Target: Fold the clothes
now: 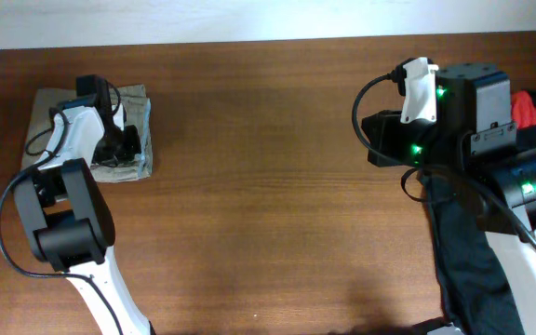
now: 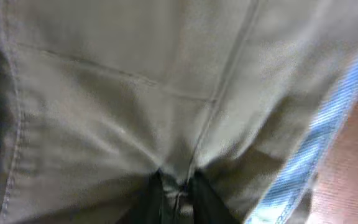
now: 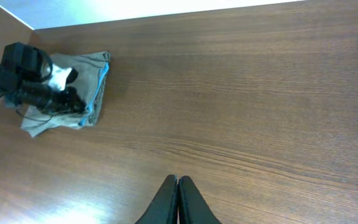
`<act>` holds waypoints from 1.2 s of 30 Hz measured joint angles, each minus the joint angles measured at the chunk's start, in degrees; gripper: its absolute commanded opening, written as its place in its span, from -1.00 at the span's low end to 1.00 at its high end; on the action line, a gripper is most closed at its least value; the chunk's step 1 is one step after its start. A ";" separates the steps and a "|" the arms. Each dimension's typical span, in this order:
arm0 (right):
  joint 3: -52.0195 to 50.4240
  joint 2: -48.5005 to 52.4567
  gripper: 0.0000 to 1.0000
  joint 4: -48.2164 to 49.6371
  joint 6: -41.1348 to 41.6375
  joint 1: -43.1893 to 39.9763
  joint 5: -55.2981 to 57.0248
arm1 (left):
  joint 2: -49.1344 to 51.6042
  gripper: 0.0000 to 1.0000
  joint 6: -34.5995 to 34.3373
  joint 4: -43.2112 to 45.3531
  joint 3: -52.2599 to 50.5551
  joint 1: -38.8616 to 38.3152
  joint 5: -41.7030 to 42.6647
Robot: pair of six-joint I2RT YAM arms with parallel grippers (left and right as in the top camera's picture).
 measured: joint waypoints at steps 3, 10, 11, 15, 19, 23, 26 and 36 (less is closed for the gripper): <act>0.04 -0.07 -0.39 1.77 -1.57 0.00 1.11 | -0.11 0.16 0.44 -11.43 5.70 0.92 0.59; 7.26 -12.04 0.97 -1.66 -8.44 0.00 8.09 | -32.83 0.98 6.23 -24.74 20.52 -7.45 6.14; 7.56 -15.06 0.97 -2.27 -8.76 0.00 8.41 | -37.83 0.99 6.49 -26.51 20.72 -8.90 6.14; 7.96 -21.68 0.97 -6.36 -8.92 0.00 9.03 | -43.74 0.98 7.74 -30.77 19.47 -14.16 6.05; 7.93 -21.81 0.97 -8.79 -8.92 0.00 9.22 | -43.67 0.98 7.74 -32.37 16.98 -15.80 6.05; 7.93 -21.81 0.97 -9.05 -8.94 0.00 9.22 | -43.67 0.99 7.74 -31.74 16.98 -15.80 6.08; 7.93 -21.81 0.97 -10.19 -8.96 0.00 9.22 | -43.67 0.98 7.76 -31.71 16.98 -15.80 6.08; -6.84 -25.57 0.97 -1.88 -10.08 -1.66 20.17 | -43.67 0.98 7.74 -31.63 16.96 -15.80 6.08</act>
